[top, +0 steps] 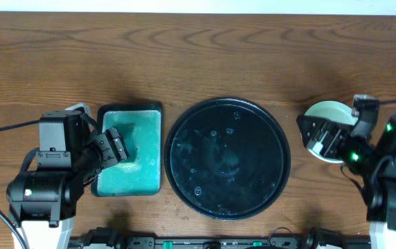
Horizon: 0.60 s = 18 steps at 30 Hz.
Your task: Clean dirty plates on tray and stack at the side
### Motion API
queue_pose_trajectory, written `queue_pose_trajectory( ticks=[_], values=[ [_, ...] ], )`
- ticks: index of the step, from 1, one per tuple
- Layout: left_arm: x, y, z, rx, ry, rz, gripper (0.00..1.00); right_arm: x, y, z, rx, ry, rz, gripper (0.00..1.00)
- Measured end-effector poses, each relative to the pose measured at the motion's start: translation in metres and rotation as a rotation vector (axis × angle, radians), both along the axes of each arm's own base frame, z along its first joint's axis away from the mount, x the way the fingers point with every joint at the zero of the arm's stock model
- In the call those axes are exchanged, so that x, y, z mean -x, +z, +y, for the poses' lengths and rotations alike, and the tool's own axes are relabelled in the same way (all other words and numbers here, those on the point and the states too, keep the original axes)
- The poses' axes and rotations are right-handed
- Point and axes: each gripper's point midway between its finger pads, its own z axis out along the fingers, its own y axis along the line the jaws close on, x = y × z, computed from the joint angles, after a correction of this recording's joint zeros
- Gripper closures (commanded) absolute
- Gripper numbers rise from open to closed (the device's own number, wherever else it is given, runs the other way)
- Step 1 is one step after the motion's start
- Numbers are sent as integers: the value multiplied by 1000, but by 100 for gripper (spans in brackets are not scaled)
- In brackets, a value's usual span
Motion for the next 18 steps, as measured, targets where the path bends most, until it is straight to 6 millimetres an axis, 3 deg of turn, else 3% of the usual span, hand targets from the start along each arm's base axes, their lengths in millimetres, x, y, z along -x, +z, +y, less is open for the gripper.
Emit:
queue_pose_trajectory(
  ticks=[5, 10, 12, 18],
  values=[
    [0, 0, 0, 0, 1, 0, 15, 26, 6, -8, 147, -25, -59, 1],
    [0, 0, 0, 0, 0, 0, 15, 41, 12, -19, 340, -82, -272, 1],
    [0, 0, 0, 0, 0, 2, 15, 45, -2, -21, 385, -101, -354, 1],
    [0, 1, 0, 0, 0, -2, 15, 46, -81, -30, 423, -160, -421, 1]
  ],
)
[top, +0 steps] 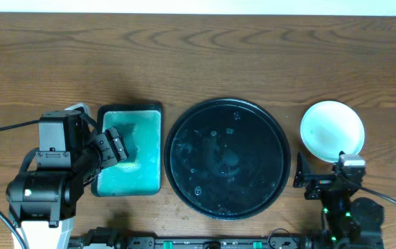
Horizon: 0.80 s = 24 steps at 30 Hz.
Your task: Clean dirty plates on tray and stack at the side
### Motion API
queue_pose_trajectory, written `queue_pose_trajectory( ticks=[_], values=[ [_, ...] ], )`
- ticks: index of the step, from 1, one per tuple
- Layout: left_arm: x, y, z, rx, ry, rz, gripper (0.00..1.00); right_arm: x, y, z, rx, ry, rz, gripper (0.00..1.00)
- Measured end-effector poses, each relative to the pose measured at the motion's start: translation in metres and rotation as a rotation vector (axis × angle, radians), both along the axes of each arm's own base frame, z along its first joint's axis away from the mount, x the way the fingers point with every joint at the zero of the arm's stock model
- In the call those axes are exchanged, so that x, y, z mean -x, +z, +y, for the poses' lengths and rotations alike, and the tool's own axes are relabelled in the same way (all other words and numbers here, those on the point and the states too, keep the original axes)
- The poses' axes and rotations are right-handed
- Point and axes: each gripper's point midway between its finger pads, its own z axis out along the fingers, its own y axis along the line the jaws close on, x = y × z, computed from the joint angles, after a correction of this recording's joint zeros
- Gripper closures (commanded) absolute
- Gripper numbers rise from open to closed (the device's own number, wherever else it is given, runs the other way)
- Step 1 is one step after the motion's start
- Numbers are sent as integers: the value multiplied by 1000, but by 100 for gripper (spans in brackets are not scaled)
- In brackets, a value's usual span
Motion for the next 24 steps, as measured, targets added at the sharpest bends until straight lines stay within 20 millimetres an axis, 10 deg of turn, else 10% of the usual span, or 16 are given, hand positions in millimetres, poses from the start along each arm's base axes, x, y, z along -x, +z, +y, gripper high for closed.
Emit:
queue_pose_trajectory(
  ticks=[6, 24],
  values=[
    [0, 0, 0, 0, 0, 0, 15, -24, -28, -4, 7, -15, -78, 1],
    [0, 0, 0, 0, 0, 0, 14, -31, -16, -4, 11, -16, -172, 1]
  ],
)
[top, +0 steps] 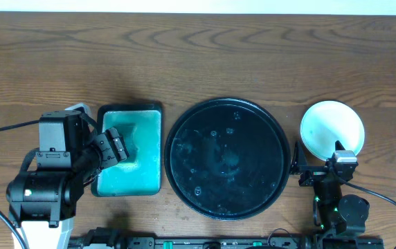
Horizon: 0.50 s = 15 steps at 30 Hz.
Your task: Clean dirty plates on tray and stack at the side
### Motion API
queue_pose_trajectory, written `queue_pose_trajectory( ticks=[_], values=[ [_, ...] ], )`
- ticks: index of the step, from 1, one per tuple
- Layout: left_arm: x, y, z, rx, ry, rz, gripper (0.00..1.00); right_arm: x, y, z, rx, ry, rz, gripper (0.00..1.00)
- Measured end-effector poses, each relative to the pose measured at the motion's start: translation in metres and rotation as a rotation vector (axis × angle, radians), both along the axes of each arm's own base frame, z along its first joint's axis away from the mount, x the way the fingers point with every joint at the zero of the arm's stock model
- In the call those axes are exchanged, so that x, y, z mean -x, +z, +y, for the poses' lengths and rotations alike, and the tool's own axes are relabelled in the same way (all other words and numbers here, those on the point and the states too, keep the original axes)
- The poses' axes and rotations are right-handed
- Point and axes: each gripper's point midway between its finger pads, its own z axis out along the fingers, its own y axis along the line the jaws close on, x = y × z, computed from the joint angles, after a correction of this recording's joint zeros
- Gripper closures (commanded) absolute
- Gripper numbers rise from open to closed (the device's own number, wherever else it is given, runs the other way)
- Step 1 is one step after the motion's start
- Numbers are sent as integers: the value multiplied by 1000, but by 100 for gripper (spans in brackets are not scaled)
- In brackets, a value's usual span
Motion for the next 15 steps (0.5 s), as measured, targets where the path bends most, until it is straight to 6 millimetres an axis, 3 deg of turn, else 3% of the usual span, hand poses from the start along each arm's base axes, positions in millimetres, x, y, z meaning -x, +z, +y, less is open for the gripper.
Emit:
queue_pose_trajectory(
  ticks=[5, 9, 12, 13, 15],
  values=[
    [-6, 10, 6, -34, 13, -100, 15, 0, 0, 0, 0, 0, 0, 1],
    [-33, 67, 9, -42, 26, -538, 14, 0, -1, 0, 0, 0, 0, 1],
    [-32, 96, 3, -31, -4, -845, 14, 0, -2, 0, 0, -1, 3, 1],
    [-30, 96, 2, -30, -10, -901, 14, 0, -2, 0, 0, -1, 2, 1],
    [-25, 74, 0, -30, -25, -954, 14, 0, -2, 0, 0, -2, 2, 1]
  ],
)
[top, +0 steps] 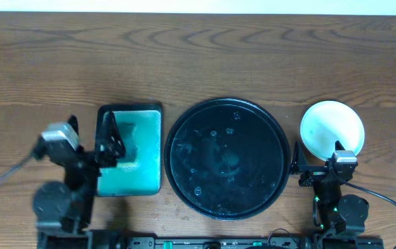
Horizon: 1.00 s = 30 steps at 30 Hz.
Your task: Clean dirty plates on tray and stack at the side
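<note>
A round black tray (227, 158) lies in the middle of the table with only water drops on it. A white plate stack (331, 126) sits to its right. My right gripper (300, 173) is drawn back near the front edge, just below the stack and beside the tray's rim, open and holding nothing. On the left, a green sponge (139, 149) lies in its black dish (130, 108). My left gripper (109, 142) hangs over the dish's left side, its fingers open and apart from the sponge.
The wooden table (198, 55) stretches bare behind the tray. A cable (4, 176) runs off from the left arm toward the left edge. Both arm bases stand at the front edge.
My left arm has pulled back toward the front edge; its gripper now stands over the dish's left side instead of pressing onto the sponge. The right arm has not moved.
First my right gripper was at the white plates beside the tray while the left one rested on the sponge. Then the right arm was back near the front edge with the plates left stacked. Now the left arm has drawn back too, leaving the sponge in its dish.
</note>
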### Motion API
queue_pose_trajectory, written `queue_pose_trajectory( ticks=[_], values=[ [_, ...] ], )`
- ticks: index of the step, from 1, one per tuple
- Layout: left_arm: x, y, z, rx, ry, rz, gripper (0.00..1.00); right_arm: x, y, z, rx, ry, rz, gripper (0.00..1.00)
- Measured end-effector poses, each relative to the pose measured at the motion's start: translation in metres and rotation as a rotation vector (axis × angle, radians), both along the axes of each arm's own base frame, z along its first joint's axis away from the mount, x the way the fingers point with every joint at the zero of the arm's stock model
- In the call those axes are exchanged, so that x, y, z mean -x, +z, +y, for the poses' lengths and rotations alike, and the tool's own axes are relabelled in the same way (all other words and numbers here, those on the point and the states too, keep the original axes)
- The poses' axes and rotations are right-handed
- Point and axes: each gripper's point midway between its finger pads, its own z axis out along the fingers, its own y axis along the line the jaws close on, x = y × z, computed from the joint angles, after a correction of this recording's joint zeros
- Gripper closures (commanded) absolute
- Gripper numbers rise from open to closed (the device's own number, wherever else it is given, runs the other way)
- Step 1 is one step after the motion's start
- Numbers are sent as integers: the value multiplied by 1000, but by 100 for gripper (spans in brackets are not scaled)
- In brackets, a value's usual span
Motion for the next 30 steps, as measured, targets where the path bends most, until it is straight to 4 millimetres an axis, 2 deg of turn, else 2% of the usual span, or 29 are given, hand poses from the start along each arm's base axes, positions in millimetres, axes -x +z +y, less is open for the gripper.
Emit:
queue_pose_trajectory(
  ticks=[3, 5, 11, 13, 30],
  values=[
    [5, -51, -2, -3, -13, 29, 14, 0, 0, 0, 0, 0, -1, 1],
    [10, -78, -2, -5, -14, 33, 14, 0, 0, 0, 0, 0, -1, 1],
    [7, -123, -2, -6, -15, 19, 14, 0, 0, 0, 0, -1, -1, 1],
    [5, -146, -2, -6, -13, 72, 14, 0, 0, 0, 0, -1, -1, 1],
    [5, -145, -1, -7, -10, 68, 14, 0, 0, 0, 0, -1, -1, 1]
  ],
)
